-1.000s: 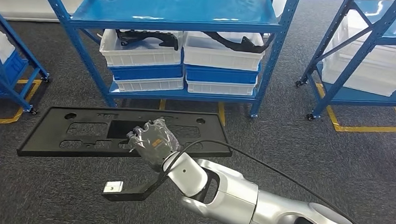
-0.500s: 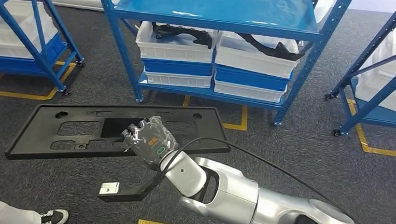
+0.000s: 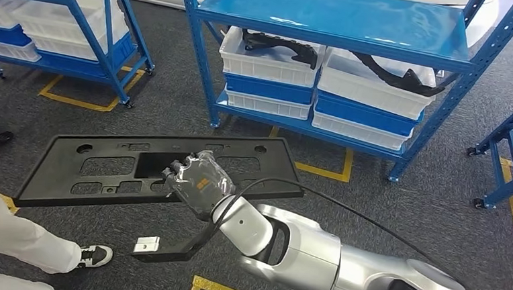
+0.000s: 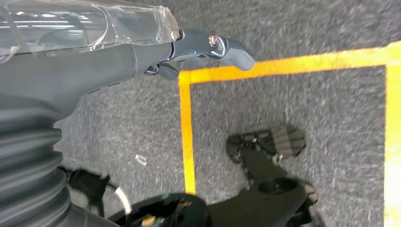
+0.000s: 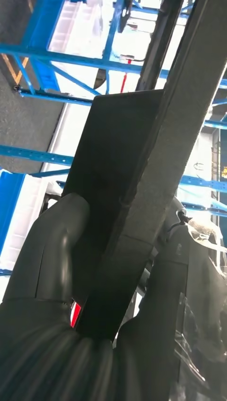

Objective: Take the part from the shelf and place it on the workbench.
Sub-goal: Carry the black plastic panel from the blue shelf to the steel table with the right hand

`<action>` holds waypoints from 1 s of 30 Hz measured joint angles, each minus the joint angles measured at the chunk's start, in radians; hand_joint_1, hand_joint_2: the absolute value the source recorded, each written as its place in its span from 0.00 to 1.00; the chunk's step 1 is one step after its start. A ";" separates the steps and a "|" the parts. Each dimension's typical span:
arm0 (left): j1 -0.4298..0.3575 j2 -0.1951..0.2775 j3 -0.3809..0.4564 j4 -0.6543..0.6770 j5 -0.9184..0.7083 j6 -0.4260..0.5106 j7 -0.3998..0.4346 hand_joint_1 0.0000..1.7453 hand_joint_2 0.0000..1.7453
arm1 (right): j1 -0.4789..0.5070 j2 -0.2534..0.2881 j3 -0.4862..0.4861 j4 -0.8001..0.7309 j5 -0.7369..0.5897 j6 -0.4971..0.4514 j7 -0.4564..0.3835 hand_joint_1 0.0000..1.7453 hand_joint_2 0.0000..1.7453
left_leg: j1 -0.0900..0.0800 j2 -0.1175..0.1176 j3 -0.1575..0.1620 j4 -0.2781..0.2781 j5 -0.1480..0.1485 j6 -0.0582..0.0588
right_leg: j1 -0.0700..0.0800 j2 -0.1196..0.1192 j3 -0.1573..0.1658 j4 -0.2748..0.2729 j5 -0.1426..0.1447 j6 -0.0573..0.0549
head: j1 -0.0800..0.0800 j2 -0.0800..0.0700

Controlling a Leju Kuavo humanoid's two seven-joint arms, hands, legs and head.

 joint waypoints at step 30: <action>0.003 0.000 0.000 0.000 -0.009 -0.012 0.016 0.00 1.00 | -0.014 -0.066 -0.006 -0.111 0.022 0.030 0.018 1.00 1.00 | -0.003 -0.008 -0.001 -0.004 0.006 0.001 | 0.001 0.008 -0.018 0.003 0.014 0.001 | -0.003 0.000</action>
